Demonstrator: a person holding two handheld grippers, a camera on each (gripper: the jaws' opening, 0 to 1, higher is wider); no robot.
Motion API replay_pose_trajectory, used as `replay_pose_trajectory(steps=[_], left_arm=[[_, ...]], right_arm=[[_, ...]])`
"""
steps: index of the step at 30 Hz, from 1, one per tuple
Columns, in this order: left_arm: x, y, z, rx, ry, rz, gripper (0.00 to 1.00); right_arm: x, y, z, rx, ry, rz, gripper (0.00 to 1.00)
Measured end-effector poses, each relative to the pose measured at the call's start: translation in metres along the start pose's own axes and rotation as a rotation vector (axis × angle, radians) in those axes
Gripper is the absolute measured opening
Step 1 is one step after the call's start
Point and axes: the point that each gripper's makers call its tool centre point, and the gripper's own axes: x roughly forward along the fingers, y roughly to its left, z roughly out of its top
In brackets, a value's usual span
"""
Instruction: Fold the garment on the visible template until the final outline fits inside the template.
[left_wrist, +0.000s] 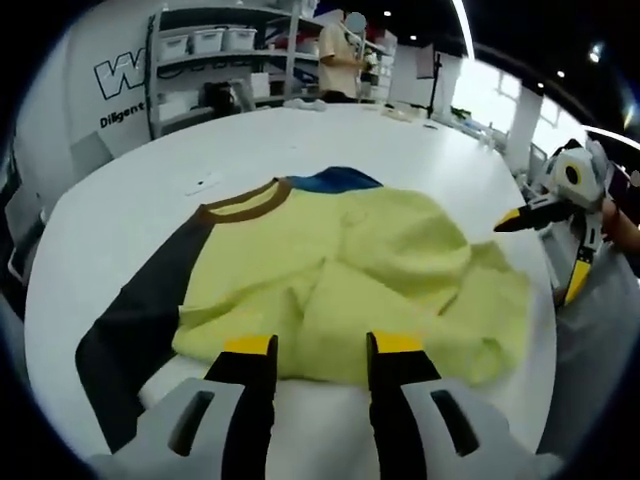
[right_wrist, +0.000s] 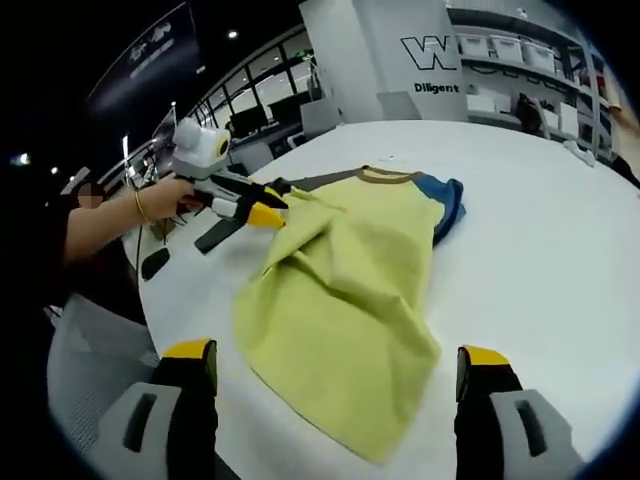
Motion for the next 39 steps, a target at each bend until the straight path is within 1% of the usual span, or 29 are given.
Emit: replay_pose_trajectory(steps=[4,6,10,12,13,14,18,23,24,25,28,36,39], left_arm=[[0.004,0.000,-0.004,-0.002,0.016,-0.012,0.25],[0.006,0.000,-0.006,-0.007,0.022,-0.019,0.21],[0.009,-0.002,-0.012,-0.004,0.043,-0.036,0.09],[0.009,-0.002,-0.014,0.004,0.053,-0.032,0.04],[0.009,0.000,-0.015,0.007,0.057,-0.018,0.02],[0.008,0.000,-0.015,0.007,0.056,-0.017,0.01],[0.004,-0.001,-0.013,0.006,0.050,-0.008,0.00],[-0.010,-0.010,-0.014,0.010,0.046,-0.012,0.00],[-0.016,-0.009,-0.014,0.022,0.039,0.012,0.00],[-0.022,-0.010,-0.015,0.023,0.033,0.024,0.00],[-0.032,-0.017,-0.021,0.006,0.028,0.012,0.00],[-0.057,-0.031,-0.032,0.009,0.028,0.006,0.00],[-0.071,-0.036,-0.036,0.007,0.038,0.012,0.00]], right_arm=[[-0.001,0.000,-0.001,-0.005,0.001,-0.001,0.99],[-0.002,0.001,-0.001,-0.009,-0.001,0.002,0.99],[-0.002,0.001,-0.002,-0.011,-0.001,0.003,0.99],[-0.003,0.001,-0.003,-0.012,-0.004,0.002,0.99],[-0.003,0.001,-0.002,-0.010,-0.007,0.002,0.99],[-0.003,0.001,-0.003,-0.009,-0.007,0.002,0.99],[-0.003,0.001,-0.003,-0.009,-0.007,-0.001,0.99],[-0.004,0.001,-0.003,-0.014,-0.008,-0.002,0.99],[-0.004,0.001,-0.003,-0.014,-0.009,-0.001,0.99],[-0.004,0.002,-0.002,-0.016,-0.009,-0.001,0.99],[-0.004,0.002,-0.002,-0.019,-0.012,-0.002,0.99],[-0.005,0.006,-0.001,-0.032,-0.013,0.006,0.99],[-0.005,0.008,-0.001,-0.036,-0.013,0.006,0.99]])
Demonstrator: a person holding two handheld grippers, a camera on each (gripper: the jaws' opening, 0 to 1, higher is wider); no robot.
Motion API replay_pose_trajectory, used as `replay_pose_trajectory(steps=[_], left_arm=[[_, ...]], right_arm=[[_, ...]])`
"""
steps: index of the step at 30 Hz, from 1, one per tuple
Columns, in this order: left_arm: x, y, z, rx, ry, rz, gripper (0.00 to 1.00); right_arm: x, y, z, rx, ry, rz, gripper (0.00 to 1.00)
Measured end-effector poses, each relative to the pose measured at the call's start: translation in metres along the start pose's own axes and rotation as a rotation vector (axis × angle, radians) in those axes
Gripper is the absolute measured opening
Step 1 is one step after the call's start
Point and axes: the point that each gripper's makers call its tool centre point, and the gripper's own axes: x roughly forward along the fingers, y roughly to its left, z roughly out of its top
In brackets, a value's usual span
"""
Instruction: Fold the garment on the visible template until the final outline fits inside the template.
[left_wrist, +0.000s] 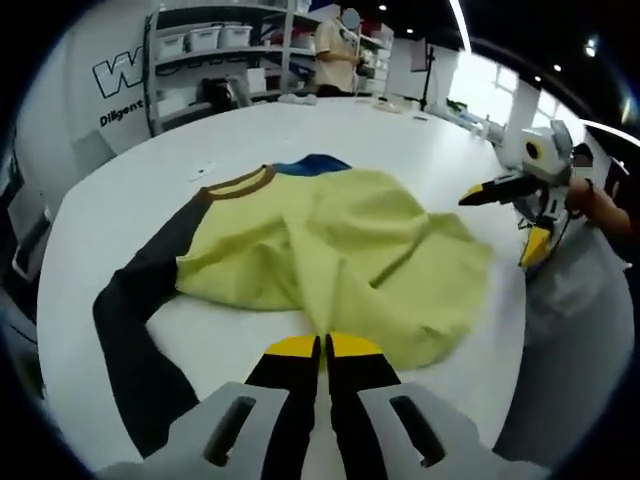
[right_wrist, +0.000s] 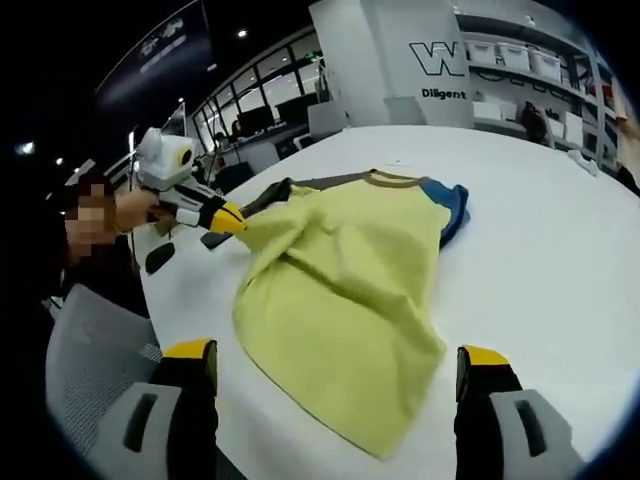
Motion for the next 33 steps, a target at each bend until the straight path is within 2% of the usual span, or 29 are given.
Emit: replay_pose_trajectory(steps=[2,4,5,11,14,16,18,22,24,26,33], left_arm=[[-0.009,0.001,-0.007,-0.039,0.021,0.027,0.00],[-0.014,-0.001,-0.009,-0.047,0.004,0.021,0.00],[-0.017,-0.004,-0.012,-0.081,0.003,0.017,0.00],[-0.028,-0.010,-0.027,-0.128,0.014,0.035,0.00],[-0.035,-0.016,-0.041,-0.149,0.053,0.060,0.00],[-0.038,-0.017,-0.046,-0.154,0.065,0.070,0.00],[-0.042,-0.014,-0.054,-0.214,0.079,0.103,0.00],[-0.046,-0.013,-0.065,-0.257,0.085,0.121,0.00],[-0.048,-0.014,-0.066,-0.278,0.069,0.121,0.00],[-0.053,-0.015,-0.074,-0.340,0.083,0.136,0.00],[-0.058,-0.016,-0.089,-0.382,0.095,0.154,0.00]], right_arm=[[0.000,0.001,0.001,-0.004,0.000,0.000,0.99],[0.000,0.003,0.002,-0.005,-0.007,0.002,0.99],[0.000,0.003,0.002,-0.004,-0.007,0.004,0.99],[-0.001,0.002,-0.001,-0.009,0.001,-0.002,0.99],[-0.002,0.001,-0.003,-0.004,0.002,-0.006,0.99],[-0.002,-0.001,-0.004,0.000,0.006,-0.009,0.99],[-0.002,-0.001,-0.004,0.002,0.006,-0.010,0.99],[-0.001,0.000,-0.005,0.000,0.011,-0.008,0.99],[-0.001,-0.001,-0.006,0.002,0.014,-0.008,0.99],[-0.001,-0.001,-0.008,0.005,0.021,-0.010,0.99],[0.000,-0.003,-0.012,0.013,0.036,-0.013,0.98]])
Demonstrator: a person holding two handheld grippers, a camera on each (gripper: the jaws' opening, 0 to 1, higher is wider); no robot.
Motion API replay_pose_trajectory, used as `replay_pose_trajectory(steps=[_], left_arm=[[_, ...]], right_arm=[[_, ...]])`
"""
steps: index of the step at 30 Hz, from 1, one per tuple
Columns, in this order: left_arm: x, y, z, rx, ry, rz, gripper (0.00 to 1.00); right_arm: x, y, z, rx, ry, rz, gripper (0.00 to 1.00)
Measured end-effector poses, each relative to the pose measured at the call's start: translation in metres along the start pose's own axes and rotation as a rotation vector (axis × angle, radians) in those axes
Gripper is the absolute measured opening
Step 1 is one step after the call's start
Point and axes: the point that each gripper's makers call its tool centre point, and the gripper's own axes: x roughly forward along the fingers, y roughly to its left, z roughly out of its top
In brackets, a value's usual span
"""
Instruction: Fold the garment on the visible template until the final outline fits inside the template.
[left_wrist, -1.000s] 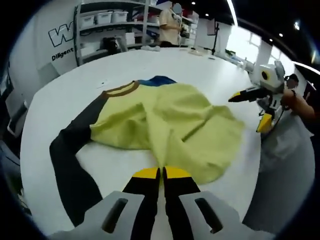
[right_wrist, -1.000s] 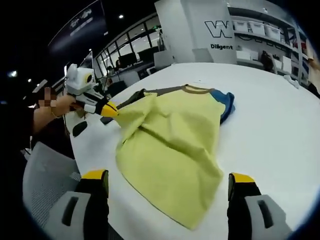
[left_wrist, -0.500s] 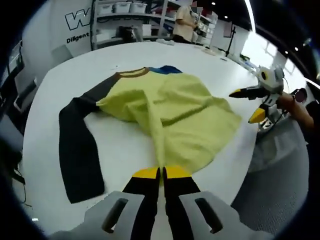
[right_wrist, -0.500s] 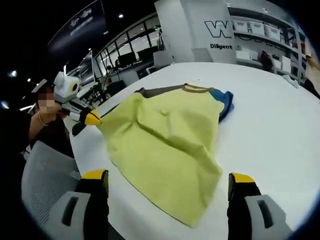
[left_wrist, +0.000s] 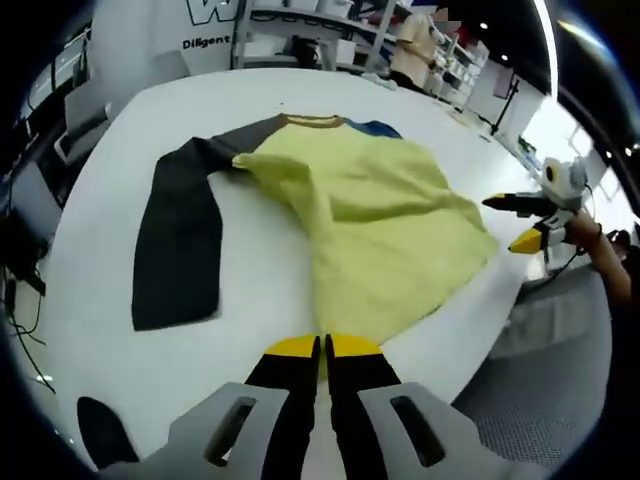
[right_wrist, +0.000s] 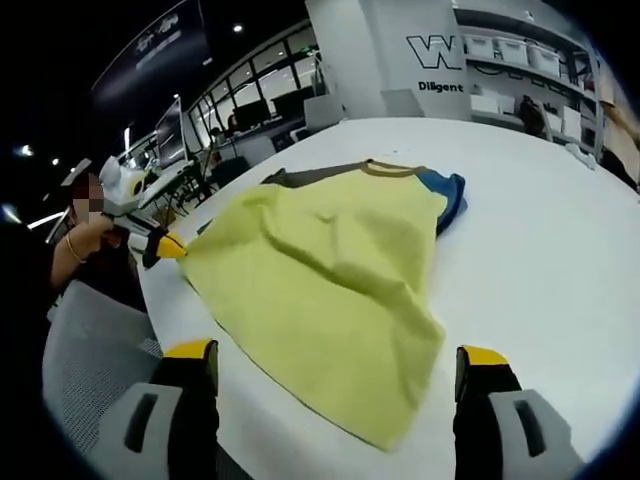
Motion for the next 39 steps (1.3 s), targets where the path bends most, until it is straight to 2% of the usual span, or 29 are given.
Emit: replay_pose_trajectory(steps=[5,9,16,20,24,31,36,39], left_arm=[[0.000,0.001,-0.008,-0.008,0.012,0.014,0.00],[0.000,0.005,-0.020,0.005,0.050,0.047,0.00],[-0.001,0.008,-0.029,-0.034,0.064,0.050,0.00],[-0.002,0.010,-0.036,-0.026,0.081,0.069,0.00],[-0.001,0.009,-0.038,-0.027,0.090,0.066,0.00],[0.001,0.009,-0.040,-0.036,0.099,0.066,0.00],[0.002,0.009,-0.042,-0.034,0.111,0.069,0.00],[0.002,0.009,-0.043,-0.033,0.114,0.073,0.00]], right_arm=[[0.001,-0.001,-0.006,0.003,0.026,-0.002,0.94],[0.000,-0.001,-0.016,-0.002,0.065,-0.009,0.90],[-0.002,-0.011,-0.024,0.045,0.096,-0.037,0.69],[-0.003,-0.013,-0.034,0.039,0.143,-0.060,0.61],[-0.003,-0.014,-0.038,0.038,0.159,-0.057,0.56],[-0.006,-0.022,-0.051,0.018,0.226,-0.096,0.36],[-0.011,-0.028,-0.057,-0.012,0.278,-0.144,0.16],[-0.013,-0.031,-0.059,-0.035,0.305,-0.163,0.07]])
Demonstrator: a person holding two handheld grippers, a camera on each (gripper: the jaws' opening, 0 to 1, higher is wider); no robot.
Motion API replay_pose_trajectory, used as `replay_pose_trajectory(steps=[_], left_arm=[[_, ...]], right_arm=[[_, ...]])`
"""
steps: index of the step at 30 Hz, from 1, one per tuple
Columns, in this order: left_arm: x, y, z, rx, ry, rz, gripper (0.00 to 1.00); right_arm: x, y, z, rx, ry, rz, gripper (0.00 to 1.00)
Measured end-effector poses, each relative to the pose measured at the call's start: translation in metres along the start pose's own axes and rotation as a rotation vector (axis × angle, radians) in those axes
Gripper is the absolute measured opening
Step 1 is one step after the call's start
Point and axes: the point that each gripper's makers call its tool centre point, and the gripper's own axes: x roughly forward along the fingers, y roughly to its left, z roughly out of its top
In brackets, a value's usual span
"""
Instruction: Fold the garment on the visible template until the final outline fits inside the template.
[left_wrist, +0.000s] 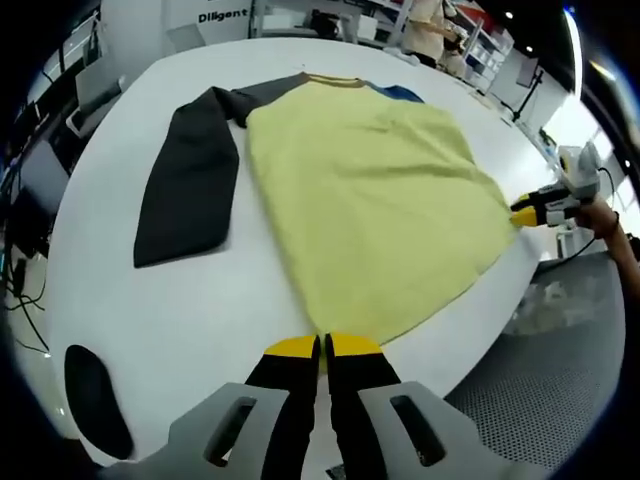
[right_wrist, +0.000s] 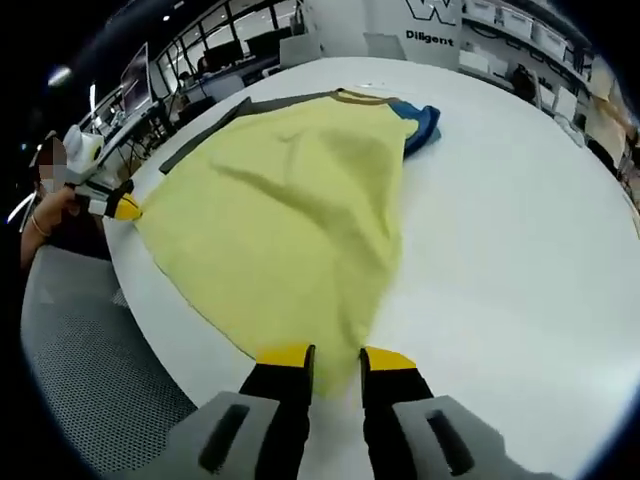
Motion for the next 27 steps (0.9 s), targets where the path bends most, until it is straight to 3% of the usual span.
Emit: replay_pose_trajectory(steps=[2,21,27], left_arm=[[0.000,0.000,0.000,0.002,0.001,0.004,0.00],[-0.010,0.001,-0.006,-0.011,0.009,0.011,0.00],[-0.009,-0.004,-0.014,-0.011,0.039,0.000,0.00]], right_arm=[[0.000,-0.003,-0.002,-0.009,0.013,-0.013,0.00],[-0.018,0.008,-0.008,-0.023,0.045,0.025,0.00],[-0.015,0.005,-0.015,-0.034,0.080,0.016,0.00]])
